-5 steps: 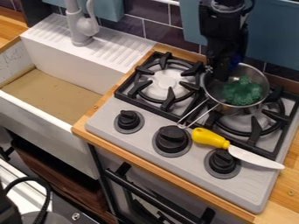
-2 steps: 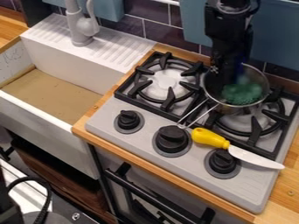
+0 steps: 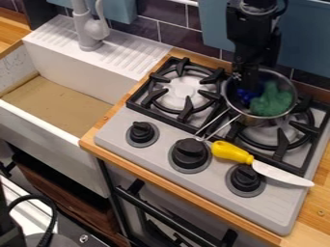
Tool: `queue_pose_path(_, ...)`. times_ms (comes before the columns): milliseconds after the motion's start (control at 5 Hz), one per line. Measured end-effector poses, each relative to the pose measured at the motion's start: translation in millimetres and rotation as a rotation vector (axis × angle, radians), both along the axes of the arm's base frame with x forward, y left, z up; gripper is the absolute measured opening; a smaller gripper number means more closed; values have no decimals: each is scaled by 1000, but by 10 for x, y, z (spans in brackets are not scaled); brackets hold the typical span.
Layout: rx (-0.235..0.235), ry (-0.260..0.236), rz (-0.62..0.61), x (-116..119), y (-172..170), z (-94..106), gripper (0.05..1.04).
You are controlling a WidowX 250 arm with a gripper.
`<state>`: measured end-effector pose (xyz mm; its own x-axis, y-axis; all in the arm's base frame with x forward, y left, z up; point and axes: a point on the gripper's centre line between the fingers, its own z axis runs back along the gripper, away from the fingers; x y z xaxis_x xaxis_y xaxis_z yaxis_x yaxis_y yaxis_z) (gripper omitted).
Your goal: Placed the blue object on the silver pot
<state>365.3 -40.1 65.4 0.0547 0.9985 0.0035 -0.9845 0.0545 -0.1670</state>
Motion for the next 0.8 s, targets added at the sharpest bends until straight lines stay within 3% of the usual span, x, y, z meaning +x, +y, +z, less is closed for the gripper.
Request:
queue_pose_path(200, 14, 31, -16, -47, 38, 1, 999)
queue_pose_path(400, 87, 60, -100, -72, 133, 30, 999)
queue_pose_path(600, 117, 109, -281, -100, 217, 92, 999)
queue_pose_path(800, 126, 63, -474, -103, 257, 281, 999)
